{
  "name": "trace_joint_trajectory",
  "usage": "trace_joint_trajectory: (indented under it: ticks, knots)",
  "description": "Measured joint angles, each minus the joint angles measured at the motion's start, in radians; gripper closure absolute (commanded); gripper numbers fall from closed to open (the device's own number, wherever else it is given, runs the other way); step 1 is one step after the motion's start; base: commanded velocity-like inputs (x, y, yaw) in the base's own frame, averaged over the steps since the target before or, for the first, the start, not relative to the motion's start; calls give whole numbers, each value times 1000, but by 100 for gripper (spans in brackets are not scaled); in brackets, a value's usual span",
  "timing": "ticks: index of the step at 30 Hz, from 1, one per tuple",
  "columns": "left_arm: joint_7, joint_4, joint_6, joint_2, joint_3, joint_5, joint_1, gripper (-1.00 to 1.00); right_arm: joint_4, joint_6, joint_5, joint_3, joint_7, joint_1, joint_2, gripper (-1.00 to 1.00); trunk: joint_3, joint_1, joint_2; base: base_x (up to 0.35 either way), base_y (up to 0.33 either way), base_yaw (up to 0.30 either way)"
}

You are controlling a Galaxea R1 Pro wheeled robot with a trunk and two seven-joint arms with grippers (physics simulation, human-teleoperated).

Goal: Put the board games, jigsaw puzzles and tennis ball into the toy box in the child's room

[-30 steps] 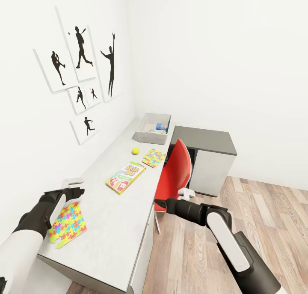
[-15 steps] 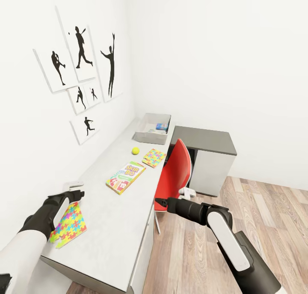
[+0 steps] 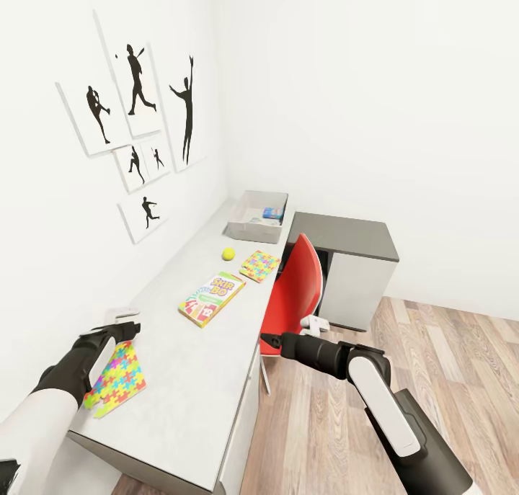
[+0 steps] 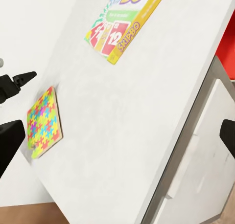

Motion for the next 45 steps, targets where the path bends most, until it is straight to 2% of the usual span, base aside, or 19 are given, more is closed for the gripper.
trace_joint_trajectory:
  ticks: [12,21,29,45]
  knots:
    - [-3,1,-2,0,-2,-2,0,-100,0,0,0,-2,-1,0,0,-100,0,0,0,0,0,0]
    - [-3,6,-5,1,-2,-27,0,-100,0,0,0,-3,0,0,-1,-100,0,0,0,0,0,0]
    - [-2,78,-90,1,-1,-39,0,-100,0,0,0,-3,1,0,-3,-100,0,0,0,0,0,0]
    - [-9,99,-107,2,-2,-45,0,-100,0,0,0,-4,1,0,-3,-100,0,0,0,0,0,0]
